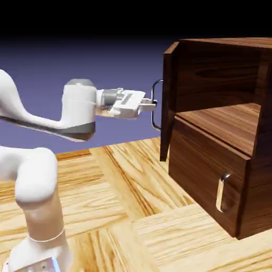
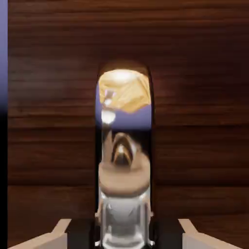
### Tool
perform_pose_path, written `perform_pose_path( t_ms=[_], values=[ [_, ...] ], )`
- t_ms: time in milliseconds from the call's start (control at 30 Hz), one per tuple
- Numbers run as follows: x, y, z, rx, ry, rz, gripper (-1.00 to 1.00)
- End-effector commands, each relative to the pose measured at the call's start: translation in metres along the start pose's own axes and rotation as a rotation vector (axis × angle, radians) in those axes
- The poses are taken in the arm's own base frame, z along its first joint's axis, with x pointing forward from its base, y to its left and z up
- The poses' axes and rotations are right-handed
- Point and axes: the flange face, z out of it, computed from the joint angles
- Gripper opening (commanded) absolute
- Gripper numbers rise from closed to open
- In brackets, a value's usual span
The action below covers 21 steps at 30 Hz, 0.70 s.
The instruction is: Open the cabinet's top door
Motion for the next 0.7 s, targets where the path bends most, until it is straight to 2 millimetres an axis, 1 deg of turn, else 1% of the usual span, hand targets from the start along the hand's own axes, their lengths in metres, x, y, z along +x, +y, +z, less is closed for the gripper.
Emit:
perform_pose_path(
  t_ms=[0, 200, 367, 533, 667],
  values=[
    [0.001, 0.001, -0.005, 0.010, -0.007, 0.002, -1.00],
    [0.011, 0.011, -0.041, 0.068, -0.065, 0.002, -1.00],
    [0.024, 0.025, -0.078, 0.132, -0.129, 0.002, -1.00],
    [0.042, 0.043, -0.119, 0.206, -0.203, 0.002, -1.00],
    [0.061, 0.062, -0.153, 0.274, -0.271, 0.002, -1.00]
  ],
)
